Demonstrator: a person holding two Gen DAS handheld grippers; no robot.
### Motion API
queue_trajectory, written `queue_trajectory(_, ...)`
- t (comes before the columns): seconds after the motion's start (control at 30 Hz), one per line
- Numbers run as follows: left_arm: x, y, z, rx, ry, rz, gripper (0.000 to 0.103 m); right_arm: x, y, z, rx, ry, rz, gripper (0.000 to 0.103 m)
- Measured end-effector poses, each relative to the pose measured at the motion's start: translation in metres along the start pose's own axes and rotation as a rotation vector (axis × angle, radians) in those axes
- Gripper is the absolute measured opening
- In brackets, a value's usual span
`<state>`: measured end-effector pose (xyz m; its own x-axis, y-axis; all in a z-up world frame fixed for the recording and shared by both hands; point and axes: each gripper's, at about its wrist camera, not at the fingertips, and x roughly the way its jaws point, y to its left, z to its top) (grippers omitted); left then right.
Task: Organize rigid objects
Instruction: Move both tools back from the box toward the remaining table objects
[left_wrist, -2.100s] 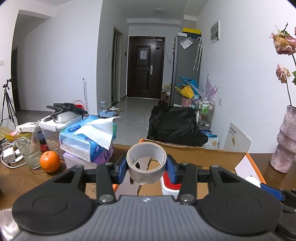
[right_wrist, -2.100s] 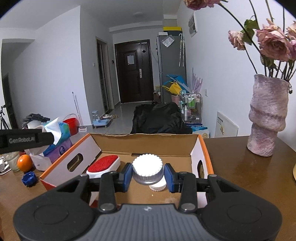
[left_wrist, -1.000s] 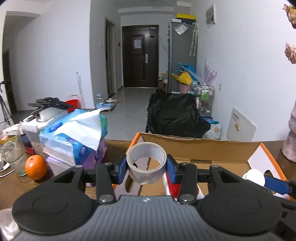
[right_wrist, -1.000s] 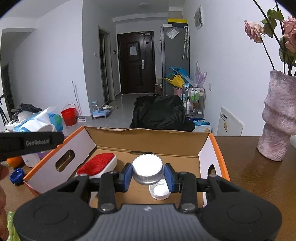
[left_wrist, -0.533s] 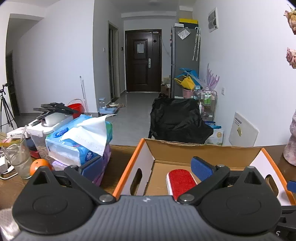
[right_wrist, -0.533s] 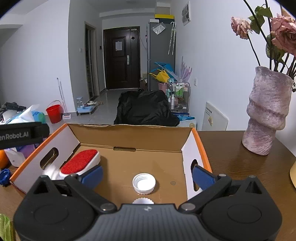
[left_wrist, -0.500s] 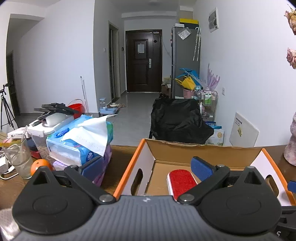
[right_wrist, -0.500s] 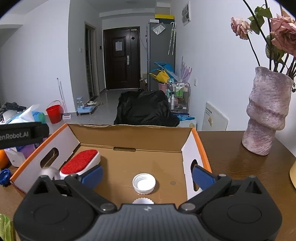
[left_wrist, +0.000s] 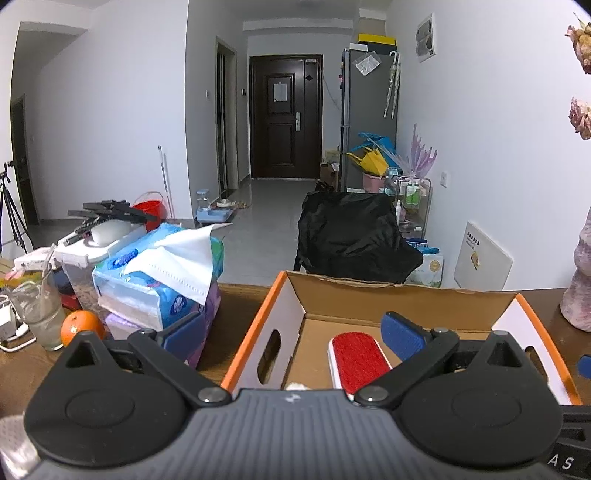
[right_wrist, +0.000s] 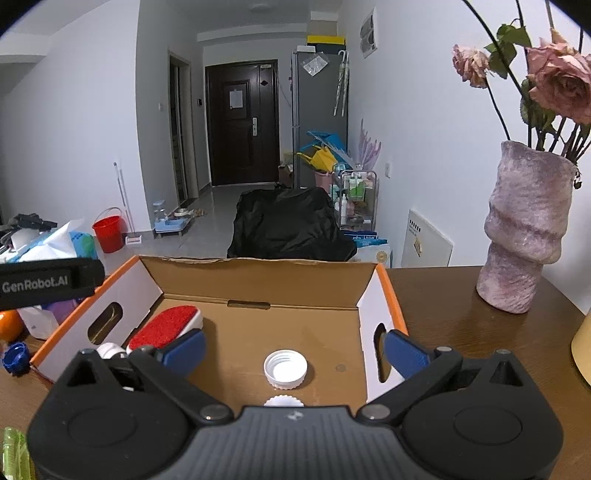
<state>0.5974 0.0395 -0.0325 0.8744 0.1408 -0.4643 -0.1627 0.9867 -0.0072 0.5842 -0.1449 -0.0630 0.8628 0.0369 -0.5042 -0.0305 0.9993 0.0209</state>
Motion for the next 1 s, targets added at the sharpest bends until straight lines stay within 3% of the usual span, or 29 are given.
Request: queue_trajectory(1.0,-0.139,0.029,-0.044,0.033,-0.088,-0.001,0.103,-0.119,-0.022,-0.045,0.011,-0.082,0.035,0.103)
